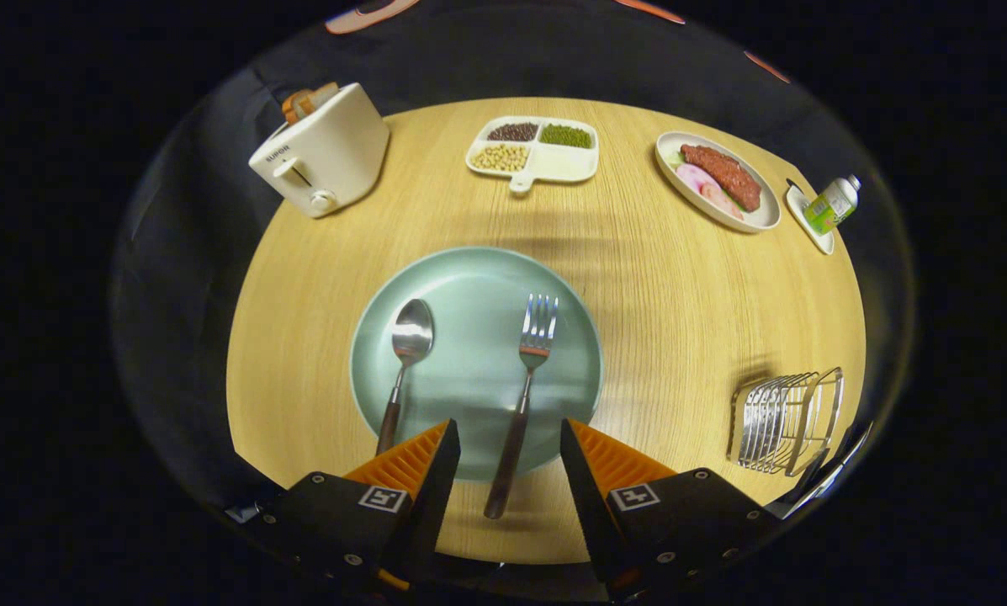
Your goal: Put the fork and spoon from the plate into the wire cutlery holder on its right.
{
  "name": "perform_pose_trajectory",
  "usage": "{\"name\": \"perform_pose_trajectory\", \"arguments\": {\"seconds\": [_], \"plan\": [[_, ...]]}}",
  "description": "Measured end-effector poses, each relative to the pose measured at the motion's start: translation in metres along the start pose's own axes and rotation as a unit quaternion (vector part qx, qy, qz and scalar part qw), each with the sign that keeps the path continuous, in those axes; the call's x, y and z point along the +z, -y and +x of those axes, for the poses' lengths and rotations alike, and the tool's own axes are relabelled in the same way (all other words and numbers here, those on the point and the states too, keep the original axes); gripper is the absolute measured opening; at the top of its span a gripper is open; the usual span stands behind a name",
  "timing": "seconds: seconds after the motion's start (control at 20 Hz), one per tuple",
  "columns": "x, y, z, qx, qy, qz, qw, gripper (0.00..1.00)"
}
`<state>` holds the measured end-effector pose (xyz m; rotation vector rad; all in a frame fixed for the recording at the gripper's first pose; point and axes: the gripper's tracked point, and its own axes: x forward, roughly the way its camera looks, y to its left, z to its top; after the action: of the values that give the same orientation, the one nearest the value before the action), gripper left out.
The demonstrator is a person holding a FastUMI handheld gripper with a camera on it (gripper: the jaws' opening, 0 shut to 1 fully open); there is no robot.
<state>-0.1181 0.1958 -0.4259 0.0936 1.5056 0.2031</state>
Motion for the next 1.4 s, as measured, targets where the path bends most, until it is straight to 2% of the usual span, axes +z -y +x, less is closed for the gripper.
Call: {"name": "perform_pose_trajectory", "arguments": {"seconds": [0.15, 0.5, 0.6, 0.7, 0.75, 0.8, 0.85, 1.15, 1.4], "plan": [[-0.005, -0.003, 0.017, -0.001, -0.025, 0.022, 0.999, 0.64], [-0.003, 0.007, 0.041, -0.043, -0.041, 0.007, 0.998, 0.50], [-0.001, 0.010, 0.044, -0.055, -0.041, 0.006, 0.998, 0.40], [0.003, 0.007, 0.048, -0.050, -0.035, 0.006, 0.998, 0.26], [0.004, 0.009, 0.050, -0.050, -0.033, 0.006, 0.998, 0.13], [0.005, 0.009, 0.047, -0.046, -0.032, 0.008, 0.998, 0.12], [0.004, 0.010, 0.045, -0.044, -0.032, 0.011, 0.998, 0.07], [0.021, 0.021, 0.006, -0.014, 0.019, 0.013, 1.000, 0.05], [0.027, 0.056, -0.051, -0.010, 0.068, 0.010, 0.998, 0.05]]}}
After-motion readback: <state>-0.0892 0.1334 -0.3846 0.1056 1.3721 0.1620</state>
